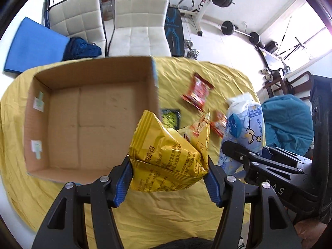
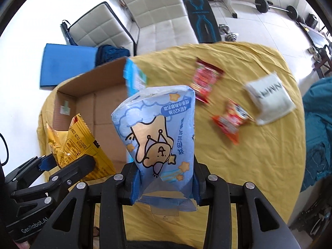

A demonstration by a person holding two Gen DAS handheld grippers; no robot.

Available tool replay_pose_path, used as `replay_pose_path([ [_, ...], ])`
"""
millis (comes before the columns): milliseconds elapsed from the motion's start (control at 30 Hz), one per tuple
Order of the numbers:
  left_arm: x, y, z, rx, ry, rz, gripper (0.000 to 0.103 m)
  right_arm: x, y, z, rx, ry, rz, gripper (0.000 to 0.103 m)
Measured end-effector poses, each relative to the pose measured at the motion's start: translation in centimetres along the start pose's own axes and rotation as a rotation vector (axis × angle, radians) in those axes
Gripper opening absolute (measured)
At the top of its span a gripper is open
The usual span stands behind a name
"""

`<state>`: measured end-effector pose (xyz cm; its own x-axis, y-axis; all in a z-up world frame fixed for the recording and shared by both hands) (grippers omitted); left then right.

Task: Organize soft objects
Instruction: 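Carry both packs into the cardboard box and open both grippers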

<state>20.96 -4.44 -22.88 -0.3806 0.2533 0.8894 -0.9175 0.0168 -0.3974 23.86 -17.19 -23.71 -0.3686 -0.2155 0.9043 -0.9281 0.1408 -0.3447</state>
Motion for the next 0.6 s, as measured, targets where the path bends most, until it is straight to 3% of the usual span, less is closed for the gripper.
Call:
replay_pose_path([
  [267,-0.4,-4.6,-9.4,0.02,-0.003,-0.005,0.06,-7.3,-2.3,-8.6,-0.02,-0.05,-0.048,0.041],
  [600,-7.9,-7.6,-20.7,0.086,0.051,-0.172,0.06,-17.9,-3.6,-13.9,0.008,0.001,-0.122,0.041],
])
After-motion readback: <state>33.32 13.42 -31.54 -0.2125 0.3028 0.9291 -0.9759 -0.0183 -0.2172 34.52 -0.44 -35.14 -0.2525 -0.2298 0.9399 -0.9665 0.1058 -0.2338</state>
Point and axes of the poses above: each gripper's, at about its wrist camera, not at the fingertips, and x roughly against the way its jaws point, z to its right, y to its underside, the point moved 3 cm from there along -x, roughly the way its jaws point, and after that the axes turned 12 degrees about z, right-handed, at the moved point
